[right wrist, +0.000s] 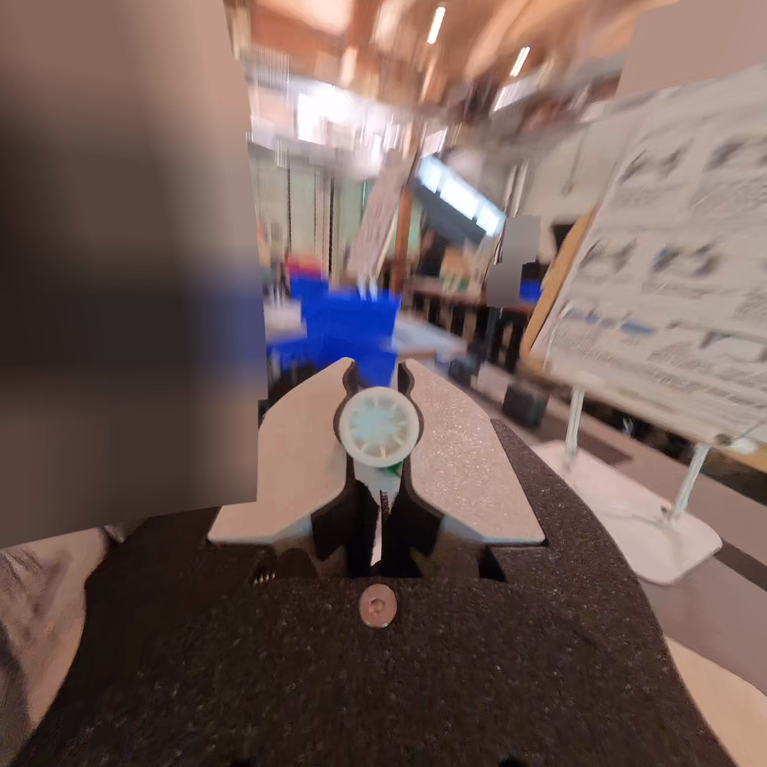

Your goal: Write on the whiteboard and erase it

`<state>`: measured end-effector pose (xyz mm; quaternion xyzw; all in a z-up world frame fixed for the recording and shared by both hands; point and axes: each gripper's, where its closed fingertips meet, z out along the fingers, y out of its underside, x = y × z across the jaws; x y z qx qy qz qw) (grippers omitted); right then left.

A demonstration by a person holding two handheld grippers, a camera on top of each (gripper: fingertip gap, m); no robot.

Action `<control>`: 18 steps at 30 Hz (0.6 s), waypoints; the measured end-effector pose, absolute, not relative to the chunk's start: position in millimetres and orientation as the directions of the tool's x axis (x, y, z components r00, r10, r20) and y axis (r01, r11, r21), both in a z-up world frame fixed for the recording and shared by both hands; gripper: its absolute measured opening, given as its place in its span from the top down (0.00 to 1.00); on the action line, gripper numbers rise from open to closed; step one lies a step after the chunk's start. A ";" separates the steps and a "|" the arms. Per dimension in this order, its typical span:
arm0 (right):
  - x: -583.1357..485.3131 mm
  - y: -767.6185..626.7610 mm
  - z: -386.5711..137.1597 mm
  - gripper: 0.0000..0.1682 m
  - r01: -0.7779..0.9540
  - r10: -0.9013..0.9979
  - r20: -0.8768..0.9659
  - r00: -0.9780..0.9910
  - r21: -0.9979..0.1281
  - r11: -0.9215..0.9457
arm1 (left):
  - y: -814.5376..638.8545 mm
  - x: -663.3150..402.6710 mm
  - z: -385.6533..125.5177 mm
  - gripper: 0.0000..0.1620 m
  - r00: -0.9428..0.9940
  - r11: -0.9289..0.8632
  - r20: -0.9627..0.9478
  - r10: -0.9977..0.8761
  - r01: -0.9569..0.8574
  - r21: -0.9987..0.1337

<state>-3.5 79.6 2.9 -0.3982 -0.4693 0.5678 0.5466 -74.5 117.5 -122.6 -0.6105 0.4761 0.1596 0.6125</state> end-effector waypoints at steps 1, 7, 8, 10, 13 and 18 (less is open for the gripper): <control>21.8 90.6 28.4 0.88 -0.348 0.998 0.025 -0.051 -0.937 0.005 | 125.0 -98.5 -144.8 0.91 0.486 0.136 -0.794 -0.366 -0.815 -0.563; -8.3 120.5 -42.2 0.88 0.021 0.997 -0.016 0.071 -1.000 -0.017 | 124.3 -116.0 -168.7 0.91 0.765 -0.255 -0.194 -0.615 -0.425 -0.868; -19.6 124.6 -54.9 0.88 0.050 0.997 -0.034 0.069 -0.998 -0.038 | 126.2 -127.4 -179.6 0.91 0.787 -0.313 -0.185 -0.588 -0.432 -0.846; -43.0 131.2 -77.0 0.88 0.098 0.995 -0.087 0.051 -0.991 -0.092 | 121.1 -142.3 -206.8 0.91 0.785 -0.395 -0.197 -0.588 -0.491 -0.776; -77.7 139.0 -115.9 0.88 0.225 0.993 -0.111 0.045 -0.967 -0.118 | 117.6 -157.1 -234.9 0.91 0.780 -0.463 -0.225 -0.584 -0.548 -0.696; -118.8 134.5 -163.3 0.88 0.398 0.998 -0.057 -0.005 -0.916 -0.050 | 116.2 -156.3 -247.0 0.91 0.799 -0.526 -0.094 -0.594 -0.474 -0.706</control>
